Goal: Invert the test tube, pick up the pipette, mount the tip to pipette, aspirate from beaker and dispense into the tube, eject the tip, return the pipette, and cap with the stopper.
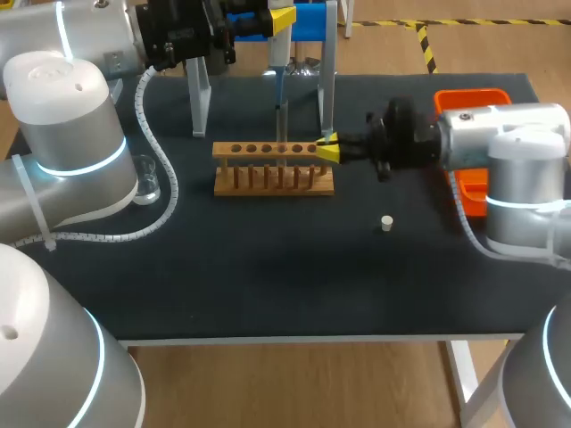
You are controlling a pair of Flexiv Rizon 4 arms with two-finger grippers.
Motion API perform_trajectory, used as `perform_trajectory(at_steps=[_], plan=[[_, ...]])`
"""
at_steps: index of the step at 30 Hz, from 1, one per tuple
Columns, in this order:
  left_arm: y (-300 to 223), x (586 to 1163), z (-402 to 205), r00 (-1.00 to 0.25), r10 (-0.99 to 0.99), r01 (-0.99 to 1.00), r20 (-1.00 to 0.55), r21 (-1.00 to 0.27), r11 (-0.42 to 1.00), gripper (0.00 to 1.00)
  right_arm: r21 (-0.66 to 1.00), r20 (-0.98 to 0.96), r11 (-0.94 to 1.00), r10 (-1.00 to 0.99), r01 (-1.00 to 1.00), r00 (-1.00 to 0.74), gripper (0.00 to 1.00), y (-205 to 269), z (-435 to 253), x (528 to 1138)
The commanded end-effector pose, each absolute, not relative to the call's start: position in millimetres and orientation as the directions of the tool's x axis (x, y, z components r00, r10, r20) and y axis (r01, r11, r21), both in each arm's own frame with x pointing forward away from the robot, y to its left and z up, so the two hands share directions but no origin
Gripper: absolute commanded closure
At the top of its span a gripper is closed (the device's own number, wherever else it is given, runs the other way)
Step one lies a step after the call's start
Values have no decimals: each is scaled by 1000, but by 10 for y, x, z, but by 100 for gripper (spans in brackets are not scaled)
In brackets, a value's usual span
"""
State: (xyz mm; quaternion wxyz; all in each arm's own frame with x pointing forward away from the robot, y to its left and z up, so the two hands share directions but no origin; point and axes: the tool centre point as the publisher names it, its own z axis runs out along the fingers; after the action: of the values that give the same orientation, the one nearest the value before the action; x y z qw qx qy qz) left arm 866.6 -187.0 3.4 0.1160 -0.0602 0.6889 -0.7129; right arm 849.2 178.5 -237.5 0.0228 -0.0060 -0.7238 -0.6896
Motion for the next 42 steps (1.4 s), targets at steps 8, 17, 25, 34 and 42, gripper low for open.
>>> perform_trajectory(at_steps=[8,17,25,34,42], plan=[[-1866,8666,34,-966,-248,84,-75,-996,-25,100,999,20,27,-23,19,-1000,100,2118,-2338,8571],[-1866,8666,34,-966,-248,84,-75,-996,-25,100,1000,12,4,-28,11,-1000,100,2292,-2283,8630],[-1866,8666,34,-966,-248,84,-75,-996,-25,100,1000,10,3,-27,10,-1000,100,2380,-2292,8680],[-1866,8666,34,-966,-248,84,-75,-996,-25,100,1000,10,2,-35,10,-999,100,2492,-2285,8692],[-1866,8666,34,-966,-248,84,-75,-996,-25,100,1000,11,-2,-38,11,-999,100,2536,-2265,8694]])
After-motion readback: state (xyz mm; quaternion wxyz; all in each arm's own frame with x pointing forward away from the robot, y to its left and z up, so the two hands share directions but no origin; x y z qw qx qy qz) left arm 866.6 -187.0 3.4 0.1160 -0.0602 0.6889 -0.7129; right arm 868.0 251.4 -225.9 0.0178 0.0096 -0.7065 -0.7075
